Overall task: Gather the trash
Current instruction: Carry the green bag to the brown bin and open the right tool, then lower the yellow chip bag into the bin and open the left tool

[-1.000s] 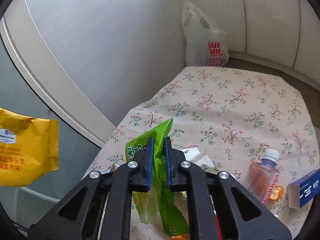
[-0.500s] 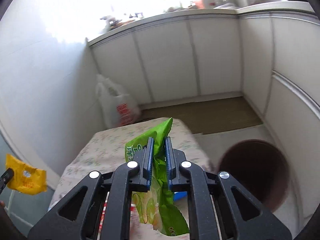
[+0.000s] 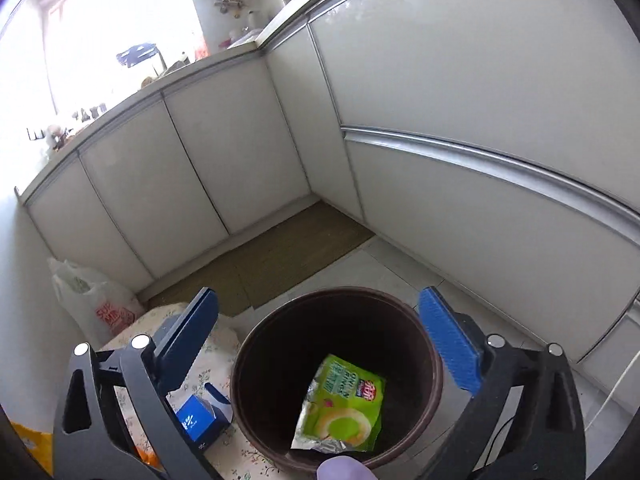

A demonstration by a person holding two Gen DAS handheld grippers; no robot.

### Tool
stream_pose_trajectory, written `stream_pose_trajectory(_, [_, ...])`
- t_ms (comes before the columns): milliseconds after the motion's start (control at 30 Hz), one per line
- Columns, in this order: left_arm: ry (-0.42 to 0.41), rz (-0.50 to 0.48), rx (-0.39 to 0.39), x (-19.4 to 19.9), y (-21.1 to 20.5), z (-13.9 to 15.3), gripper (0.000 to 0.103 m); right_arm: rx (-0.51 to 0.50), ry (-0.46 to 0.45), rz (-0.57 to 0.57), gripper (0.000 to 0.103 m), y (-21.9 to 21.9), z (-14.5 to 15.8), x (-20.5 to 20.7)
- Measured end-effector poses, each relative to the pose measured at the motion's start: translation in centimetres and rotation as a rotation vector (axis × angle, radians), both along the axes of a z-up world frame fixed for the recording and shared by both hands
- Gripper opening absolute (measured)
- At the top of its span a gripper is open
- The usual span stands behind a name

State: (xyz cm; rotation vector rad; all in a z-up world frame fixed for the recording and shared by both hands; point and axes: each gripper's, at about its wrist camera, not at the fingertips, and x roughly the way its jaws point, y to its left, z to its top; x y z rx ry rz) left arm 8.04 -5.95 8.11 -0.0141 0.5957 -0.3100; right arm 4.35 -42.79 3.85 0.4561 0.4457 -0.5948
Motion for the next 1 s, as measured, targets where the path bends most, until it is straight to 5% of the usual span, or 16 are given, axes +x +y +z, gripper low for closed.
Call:
stream_pose_trajectory(133, [0.02, -0.104, -0.056, 1.5, -6.3, 0.7, 0.008, -0.001, 0.012, -0.059, 0.096, -3.2, 0.7, -2.9])
stream_pose_trajectory(367, [0.107, -0.243, -0.132, 4.7, -16.8, 0.9, 0.008, 0.139, 0.039, -0.126, 0.096, -9.0, -0.3, -6.8])
stream_pose_trajectory(667, [0.26, -0.324, -0.1, 8.4, -25.7, -3.2, 0.01, 0.286, 0.05, -0.158, 0.096, -11.4, -1.9, -9.0])
stream_pose_trajectory(800, [0.269, -0.289, -0.083, 8.6, -26.6, -4.0, 0.063, 0.309, 0.054, -0.138, 0.096, -11.3, -2.0, -8.3])
stream_pose_trajectory(1000, [0.232, -0.263, -0.036, 7.6, -25.3, -3.9, 0.074, 0.316, 0.063, -0.117, 0.096, -11.4, -1.4, -6.0])
